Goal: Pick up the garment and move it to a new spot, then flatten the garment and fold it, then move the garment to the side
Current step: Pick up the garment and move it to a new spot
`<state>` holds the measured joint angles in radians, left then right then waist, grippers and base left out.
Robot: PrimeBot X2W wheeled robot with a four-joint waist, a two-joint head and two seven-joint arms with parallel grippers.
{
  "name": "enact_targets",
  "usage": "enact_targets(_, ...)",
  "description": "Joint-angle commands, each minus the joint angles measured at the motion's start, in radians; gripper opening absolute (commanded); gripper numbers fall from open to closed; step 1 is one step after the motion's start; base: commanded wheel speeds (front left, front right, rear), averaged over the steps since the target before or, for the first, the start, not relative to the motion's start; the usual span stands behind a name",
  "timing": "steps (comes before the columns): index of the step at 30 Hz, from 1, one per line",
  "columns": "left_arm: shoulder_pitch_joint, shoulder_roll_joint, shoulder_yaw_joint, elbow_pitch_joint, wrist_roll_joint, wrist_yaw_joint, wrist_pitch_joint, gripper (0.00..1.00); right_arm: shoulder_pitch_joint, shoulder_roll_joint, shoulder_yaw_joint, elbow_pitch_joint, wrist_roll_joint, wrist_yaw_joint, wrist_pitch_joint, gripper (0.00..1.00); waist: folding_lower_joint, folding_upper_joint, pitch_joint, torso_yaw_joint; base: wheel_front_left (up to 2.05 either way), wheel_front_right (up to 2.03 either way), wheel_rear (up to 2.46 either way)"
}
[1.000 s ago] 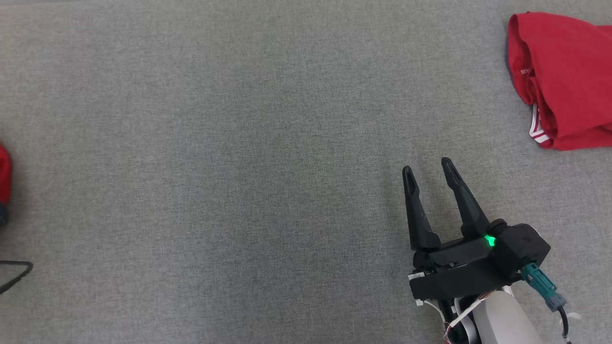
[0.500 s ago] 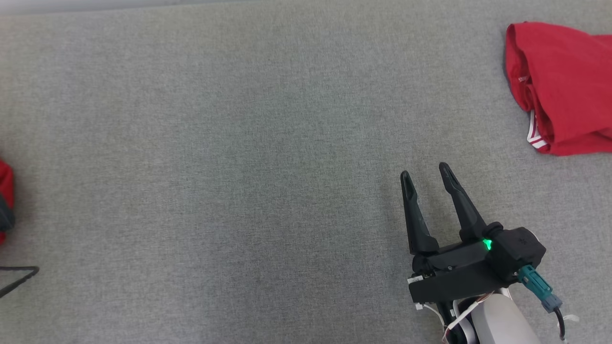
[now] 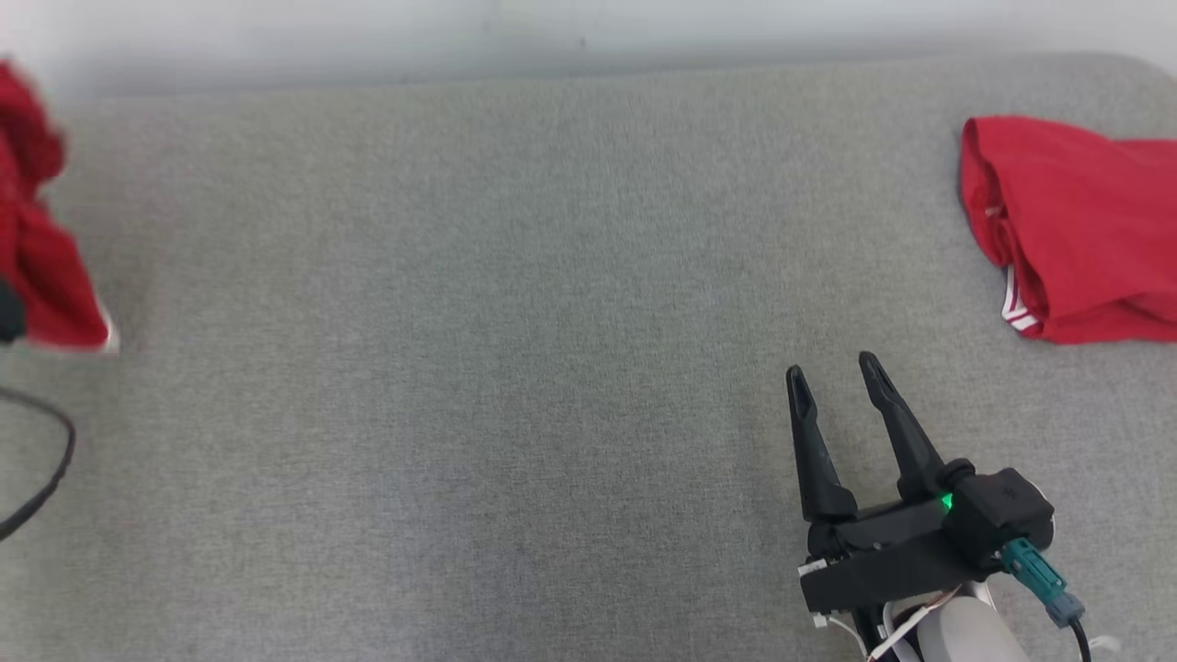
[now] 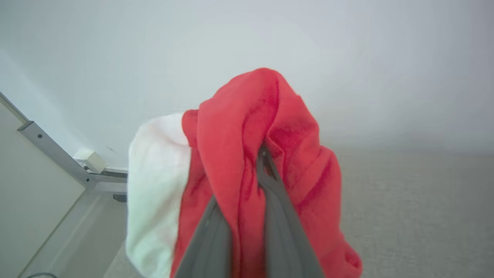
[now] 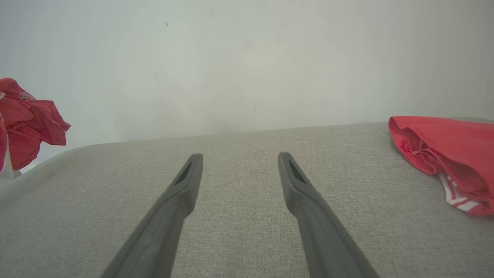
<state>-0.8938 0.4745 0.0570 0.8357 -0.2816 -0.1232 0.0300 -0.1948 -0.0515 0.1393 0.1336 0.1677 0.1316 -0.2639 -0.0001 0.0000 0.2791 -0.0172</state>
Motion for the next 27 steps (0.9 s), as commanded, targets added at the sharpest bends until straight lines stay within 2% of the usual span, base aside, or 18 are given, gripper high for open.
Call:
enact_targets(1, -0.023, -0.009, -0.016, -0.038, 0.004, -0.003, -0.036, 0.00, 0.017, 0.002, -0.006, -0.001, -0.006, -0.002, 0.000, 1.00, 0.0001, 0.0000, -0.036, 0.010, 0.00, 0.00, 0.00)
enact_targets(6, -0.043, -0.033, -0.078, -0.162, 0.007, -0.008, -0.074, 0.00, 0.035, 0.002, -0.022, 0.000, 0.001, -0.002, 0.000, 1.00, 0.0001, 0.0000, -0.058, -0.009, 0.00, 0.00, 0.00)
enact_targets(16, -0.037, -0.088, -0.198, -0.432, -0.056, -0.006, -0.024, 0.00, 0.049, 0.002, -0.021, 0.007, 0.040, -0.002, 0.000, 1.00, 0.0001, 0.0000, -0.065, -0.126, 0.00, 0.00, 0.00)
enact_targets(18, -0.029, -0.095, -0.206, -0.453, -0.059, -0.006, -0.021, 0.00, 0.052, 0.002, -0.021, 0.008, 0.045, -0.002, 0.000, 1.00, 0.0001, 0.0000, -0.067, -0.138, 0.00, 0.00, 0.00)
enact_targets(21, 0.001, -0.134, -0.248, -0.521, -0.072, -0.006, -0.004, 0.00, 0.058, 0.002, -0.020, 0.015, 0.048, -0.002, 0.000, 1.00, 0.0001, 0.0000, -0.074, -0.189, 0.00, 0.00, 0.00)
enact_targets(26, 0.033, -0.177, -0.292, -0.571, -0.079, -0.006, 0.006, 0.00, 0.070, 0.002, -0.035, 0.018, 0.052, -0.002, 0.000, 1.00, 0.0001, 0.0000, -0.077, -0.225, 0.00, 0.00, 0.00)
enact_targets(27, 0.055, -0.204, -0.316, -0.589, -0.082, -0.005, 0.008, 0.00, 0.075, 0.002, -0.041, 0.019, 0.052, -0.002, 0.000, 1.00, 0.0001, 0.0000, -0.078, -0.234, 0.00, 0.00, 0.00)
